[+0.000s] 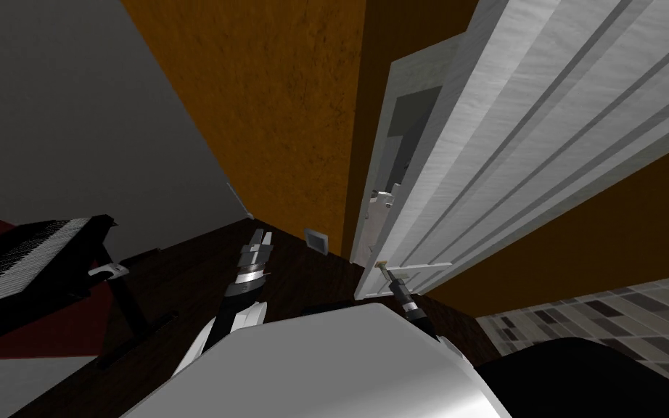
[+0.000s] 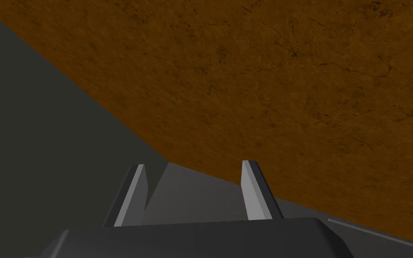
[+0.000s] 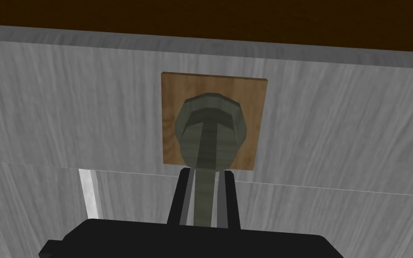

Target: Pull the door open

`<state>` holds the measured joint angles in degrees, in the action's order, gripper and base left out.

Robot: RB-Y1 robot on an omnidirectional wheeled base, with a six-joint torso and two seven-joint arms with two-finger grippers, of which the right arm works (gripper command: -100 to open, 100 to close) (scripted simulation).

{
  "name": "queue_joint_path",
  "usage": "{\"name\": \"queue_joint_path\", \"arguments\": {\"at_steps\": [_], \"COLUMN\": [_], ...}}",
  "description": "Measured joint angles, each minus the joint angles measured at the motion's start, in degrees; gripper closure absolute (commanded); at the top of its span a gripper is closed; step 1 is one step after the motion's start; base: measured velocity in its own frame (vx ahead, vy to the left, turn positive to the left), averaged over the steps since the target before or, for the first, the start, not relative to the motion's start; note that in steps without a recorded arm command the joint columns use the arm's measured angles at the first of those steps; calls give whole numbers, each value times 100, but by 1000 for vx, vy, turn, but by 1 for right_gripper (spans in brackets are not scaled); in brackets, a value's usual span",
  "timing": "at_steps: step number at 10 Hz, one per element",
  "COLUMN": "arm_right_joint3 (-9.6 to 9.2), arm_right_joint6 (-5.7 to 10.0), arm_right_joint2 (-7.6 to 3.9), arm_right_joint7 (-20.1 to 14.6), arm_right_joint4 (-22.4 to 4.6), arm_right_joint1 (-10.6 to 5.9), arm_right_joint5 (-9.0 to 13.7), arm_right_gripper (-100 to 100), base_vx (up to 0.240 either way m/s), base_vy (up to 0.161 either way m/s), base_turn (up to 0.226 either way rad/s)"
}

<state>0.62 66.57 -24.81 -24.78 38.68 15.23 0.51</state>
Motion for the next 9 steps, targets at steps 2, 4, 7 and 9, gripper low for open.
{"name": "queue_joint_path", "arguments": {"at_steps": [2,4,7,9], "arm_right_joint3": [-8,-15,2,-19], "arm_right_joint6": [63,149,313,339], "arm_right_joint2": [-11,-18,-46,-41], "arm_right_joint7": [-21,-39,-58,-65], "arm_right_joint4": [29,-18,-117,-165], "arm_right_joint1": [88,140,184,195], "arm_right_joint5": [-13,-24,-28,-42], "arm_right_gripper": [100,100,100,100], "base_vx": [-212,-256,-204,-168], "base_vy": [-62,-89,-44,-47], "base_turn": [181,197,153,169]}}
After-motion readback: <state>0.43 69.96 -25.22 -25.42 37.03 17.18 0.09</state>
